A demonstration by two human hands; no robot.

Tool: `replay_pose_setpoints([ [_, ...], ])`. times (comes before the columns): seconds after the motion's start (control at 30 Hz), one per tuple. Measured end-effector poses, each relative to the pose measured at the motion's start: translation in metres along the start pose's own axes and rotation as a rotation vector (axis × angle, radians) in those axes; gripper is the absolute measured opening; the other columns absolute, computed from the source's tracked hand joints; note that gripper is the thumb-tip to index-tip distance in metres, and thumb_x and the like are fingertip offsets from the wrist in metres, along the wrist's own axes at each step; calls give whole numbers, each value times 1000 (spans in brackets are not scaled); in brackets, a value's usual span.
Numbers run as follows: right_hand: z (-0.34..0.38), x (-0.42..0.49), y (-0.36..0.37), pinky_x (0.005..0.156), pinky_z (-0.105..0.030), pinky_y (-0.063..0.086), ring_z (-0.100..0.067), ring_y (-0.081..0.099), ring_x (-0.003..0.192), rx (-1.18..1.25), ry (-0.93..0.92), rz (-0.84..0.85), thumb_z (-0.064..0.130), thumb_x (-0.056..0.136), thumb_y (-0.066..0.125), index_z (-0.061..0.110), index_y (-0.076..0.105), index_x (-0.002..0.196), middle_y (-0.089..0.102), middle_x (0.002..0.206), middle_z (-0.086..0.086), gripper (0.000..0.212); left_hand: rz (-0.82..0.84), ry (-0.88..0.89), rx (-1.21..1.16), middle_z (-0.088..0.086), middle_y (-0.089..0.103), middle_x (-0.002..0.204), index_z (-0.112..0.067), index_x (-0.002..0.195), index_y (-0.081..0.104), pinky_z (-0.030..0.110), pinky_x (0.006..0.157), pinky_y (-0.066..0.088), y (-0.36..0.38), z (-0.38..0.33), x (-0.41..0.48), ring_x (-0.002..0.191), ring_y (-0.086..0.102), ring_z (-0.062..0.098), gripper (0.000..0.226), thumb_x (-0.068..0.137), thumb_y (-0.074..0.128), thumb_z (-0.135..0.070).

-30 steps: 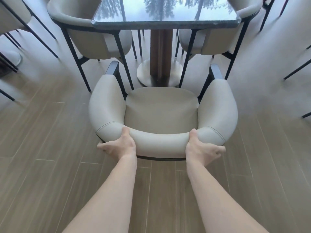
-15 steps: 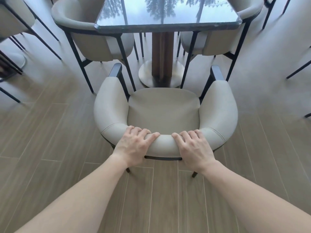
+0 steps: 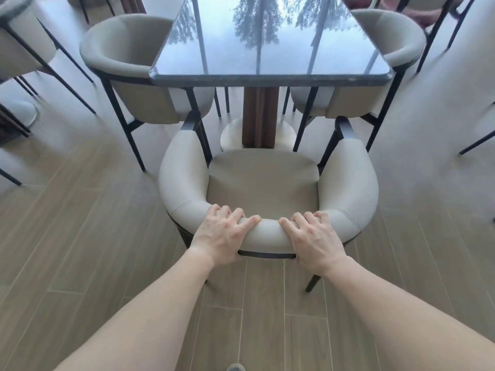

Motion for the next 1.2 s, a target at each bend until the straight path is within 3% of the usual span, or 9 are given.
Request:
replay_pose_setpoints([
  [0.27,-42,88,-19,120,-48,24,-26,51,126,22,38,7,34,84,76,30,37,152,52,134,3,78,-37,15,-32,1,54,126,-40,146,17,50,106,37,-11,49,92,106,55,33,85,81,72,-40],
  [0.47,-80,145,-26,119,-49,27,-27,53,121,19,27,-31,32,82,76,32,40,147,54,128,3,74,-88,1,-21,-1,55,122,-40,145,25,49,102,40,-20,69,154,101,56,32,88,75,76,-58],
  [0.8,-111,200,-33,114,-50,31,-30,54,115,42,-49,-80,43,79,78,29,46,143,56,124,0,73,-80,-30,-54,-2,55,123,-43,145,24,49,111,36,-28,95,204,108,57,31,95,70,80,-60],
  [0.93,-110,200,-32,114,-50,32,-33,55,116,47,-62,-91,39,78,80,26,45,145,56,126,-2,76,-56,-36,-75,-4,51,145,-41,156,30,52,123,25,-27,96,202,130,53,30,99,73,81,-59],
  [1.03,-111,202,-30,117,-48,29,-31,55,120,49,-63,-66,44,78,82,26,42,148,55,134,-1,83,8,-45,-75,-1,33,168,-42,161,20,56,129,16,-27,97,203,150,39,30,106,76,81,-59],
  [1.1,-111,202,-30,115,-48,33,-32,58,120,58,-62,-87,45,75,86,24,45,148,58,137,-2,86,15,-42,-64,-3,40,162,-42,162,18,54,128,19,-27,97,204,144,45,29,107,76,80,-59],
  [1.2,-108,199,-33,111,-43,36,-29,60,114,40,-53,-88,45,75,85,22,46,144,61,129,-1,82,-8,-29,-29,-3,57,137,-40,157,25,47,117,32,-30,93,202,119,57,28,100,74,78,-59],
])
Point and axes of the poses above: each hand's wrist, its own x-axis towards the middle knuckle, its own y-axis out of the palm, z = x × y, the point moved 3 cm from there along x, towards the middle knuckle
